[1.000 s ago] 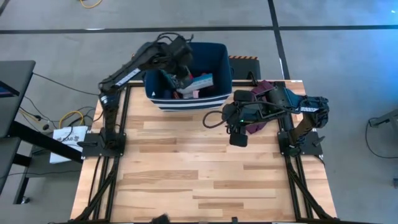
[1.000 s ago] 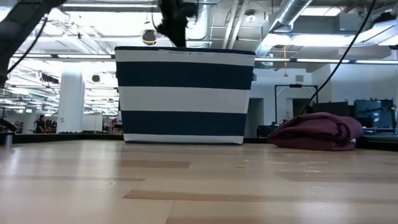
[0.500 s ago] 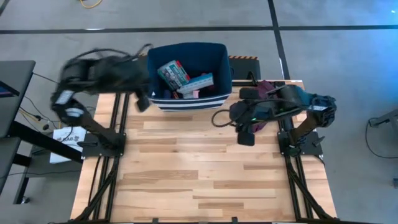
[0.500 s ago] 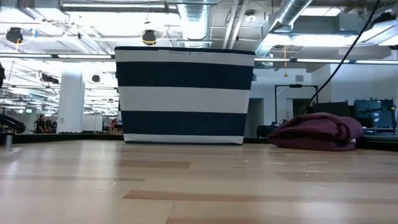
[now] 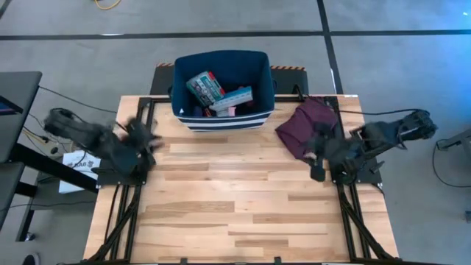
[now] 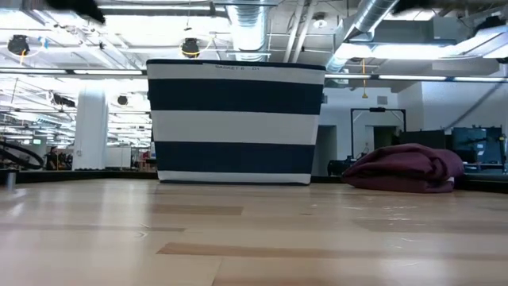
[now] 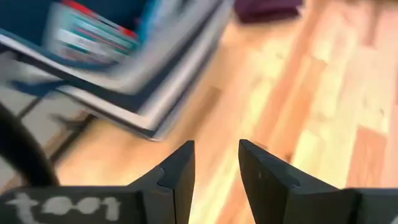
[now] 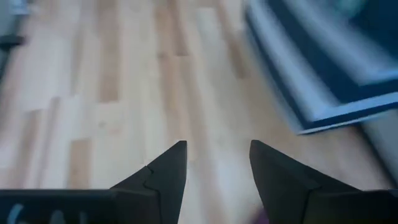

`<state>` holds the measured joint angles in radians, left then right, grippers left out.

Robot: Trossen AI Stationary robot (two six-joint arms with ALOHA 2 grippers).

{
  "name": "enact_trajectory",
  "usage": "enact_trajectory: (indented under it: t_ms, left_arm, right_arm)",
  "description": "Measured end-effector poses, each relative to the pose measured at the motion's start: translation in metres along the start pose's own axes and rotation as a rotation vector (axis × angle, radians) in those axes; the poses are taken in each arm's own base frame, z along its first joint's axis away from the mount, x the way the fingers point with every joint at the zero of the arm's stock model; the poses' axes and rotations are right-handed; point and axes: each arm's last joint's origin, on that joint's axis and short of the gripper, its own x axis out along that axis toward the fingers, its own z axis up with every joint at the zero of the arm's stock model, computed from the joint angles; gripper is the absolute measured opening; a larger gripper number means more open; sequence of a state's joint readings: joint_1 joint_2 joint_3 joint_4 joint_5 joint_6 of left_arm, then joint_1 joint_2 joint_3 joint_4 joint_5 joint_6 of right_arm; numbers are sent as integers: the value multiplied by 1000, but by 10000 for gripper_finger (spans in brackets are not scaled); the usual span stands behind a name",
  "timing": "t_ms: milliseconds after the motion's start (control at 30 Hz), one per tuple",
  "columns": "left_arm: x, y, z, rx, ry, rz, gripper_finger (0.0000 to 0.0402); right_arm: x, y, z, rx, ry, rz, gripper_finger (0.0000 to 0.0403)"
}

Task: Pick & place medical supplies in basket/bin
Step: Return to Home Position

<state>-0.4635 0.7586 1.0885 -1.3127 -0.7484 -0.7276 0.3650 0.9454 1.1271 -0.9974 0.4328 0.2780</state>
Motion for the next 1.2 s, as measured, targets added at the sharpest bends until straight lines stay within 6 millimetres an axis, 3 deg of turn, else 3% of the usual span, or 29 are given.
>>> enact_trajectory:
  t_ms: [100, 233, 433, 733, 1100, 1200]
  left_arm:
    - [34, -12, -45, 45, -55, -81, 114]
    - [56, -21, -73, 163, -154, -178, 114]
    - [42, -14, -58, 187, -385, -214, 114]
    - [30, -12, -48, 279, -528, -326, 114]
    - [32, -3, -57, 295, -472, -273, 114]
    - [30, -3, -57, 231, -536, -363, 114]
  right_arm:
    - [14, 1, -42, 26, -68, 124, 170]
    - [15, -2, -66, -15, -249, 263, 170]
    - [-3, -16, -79, -90, -530, 297, 170]
    - [27, -9, -128, -124, -760, 490, 170]
    - [50, -12, -162, -82, -718, 435, 170]
    - [55, -11, -164, -64, -698, 435, 170]
